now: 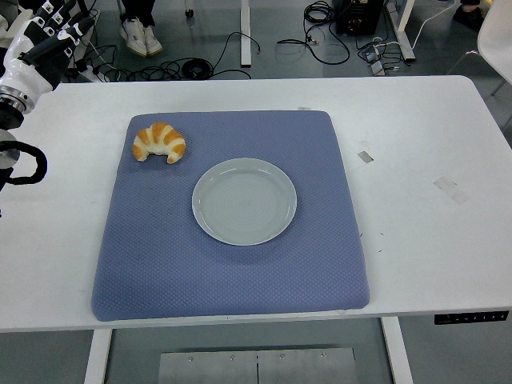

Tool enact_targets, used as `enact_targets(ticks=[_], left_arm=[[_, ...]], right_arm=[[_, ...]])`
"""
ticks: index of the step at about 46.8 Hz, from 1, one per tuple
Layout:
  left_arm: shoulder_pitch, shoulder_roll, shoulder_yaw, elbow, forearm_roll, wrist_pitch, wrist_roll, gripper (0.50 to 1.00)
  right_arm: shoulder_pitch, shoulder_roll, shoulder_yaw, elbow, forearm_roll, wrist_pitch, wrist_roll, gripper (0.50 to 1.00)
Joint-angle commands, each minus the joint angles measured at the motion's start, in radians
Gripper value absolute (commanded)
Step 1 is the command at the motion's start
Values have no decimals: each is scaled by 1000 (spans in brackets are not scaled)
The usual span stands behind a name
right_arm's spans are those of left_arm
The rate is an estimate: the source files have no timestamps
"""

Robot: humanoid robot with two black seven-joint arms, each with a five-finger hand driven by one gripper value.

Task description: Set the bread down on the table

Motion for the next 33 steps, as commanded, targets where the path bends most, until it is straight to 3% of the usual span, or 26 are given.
enact_targets(ticks=[1, 33], left_arm=[[1, -4, -14, 5, -2, -1, -1, 983], [1, -121, -40, 72, -58, -32, 5, 983]], right_arm=[[0, 0, 0, 0, 0, 0, 0, 1000], [3, 0, 3, 8, 0, 3, 0, 1000]])
